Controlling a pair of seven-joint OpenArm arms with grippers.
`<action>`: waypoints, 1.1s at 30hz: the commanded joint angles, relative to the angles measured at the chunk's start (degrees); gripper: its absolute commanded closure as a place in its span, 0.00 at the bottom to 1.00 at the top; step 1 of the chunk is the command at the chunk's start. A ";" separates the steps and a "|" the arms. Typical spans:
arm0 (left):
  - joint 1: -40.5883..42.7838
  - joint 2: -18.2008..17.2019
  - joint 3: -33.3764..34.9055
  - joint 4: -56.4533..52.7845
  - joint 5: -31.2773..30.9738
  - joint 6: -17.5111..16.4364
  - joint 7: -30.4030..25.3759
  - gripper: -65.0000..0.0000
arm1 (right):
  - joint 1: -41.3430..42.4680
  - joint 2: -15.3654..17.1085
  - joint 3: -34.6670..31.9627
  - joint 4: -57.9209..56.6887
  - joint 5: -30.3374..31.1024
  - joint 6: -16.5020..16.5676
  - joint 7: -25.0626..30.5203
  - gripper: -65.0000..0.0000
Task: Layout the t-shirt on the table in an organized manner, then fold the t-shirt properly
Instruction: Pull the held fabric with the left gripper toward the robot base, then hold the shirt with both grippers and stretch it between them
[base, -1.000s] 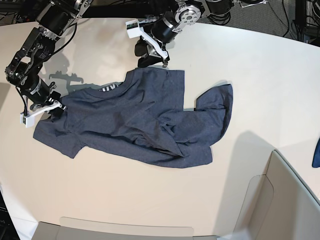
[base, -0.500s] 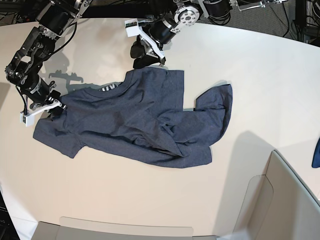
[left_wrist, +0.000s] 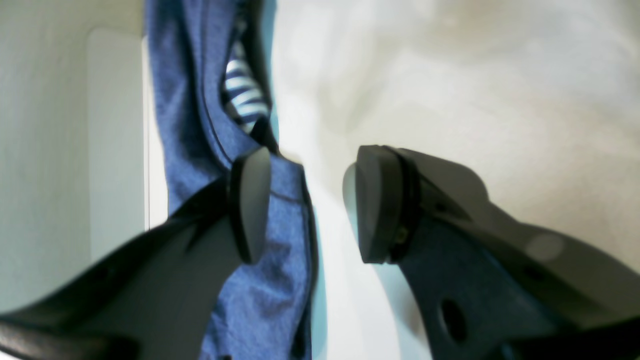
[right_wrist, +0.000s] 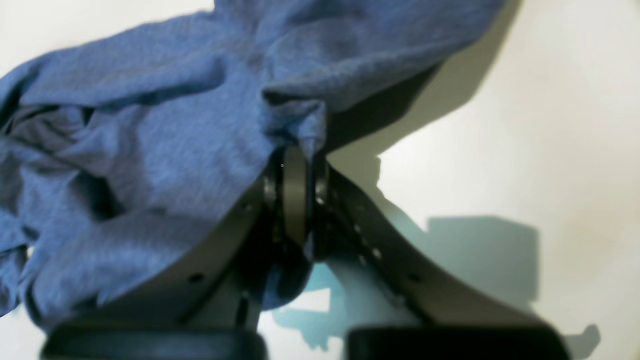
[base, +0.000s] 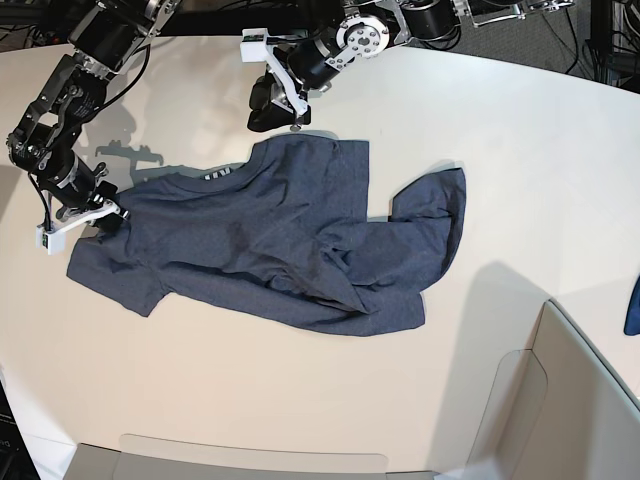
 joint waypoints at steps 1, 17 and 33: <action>-0.08 6.12 -0.21 -0.31 -5.34 -6.04 11.94 0.57 | 0.80 1.08 0.10 0.96 1.11 0.45 1.05 1.00; 0.10 4.97 -1.53 2.85 -5.34 -10.70 15.54 0.57 | 1.33 2.58 0.18 -4.05 1.20 0.45 1.05 1.00; -0.43 4.97 -4.78 -5.76 -5.17 -7.01 14.93 0.57 | 2.03 2.58 -2.01 3.33 1.55 0.45 0.88 1.00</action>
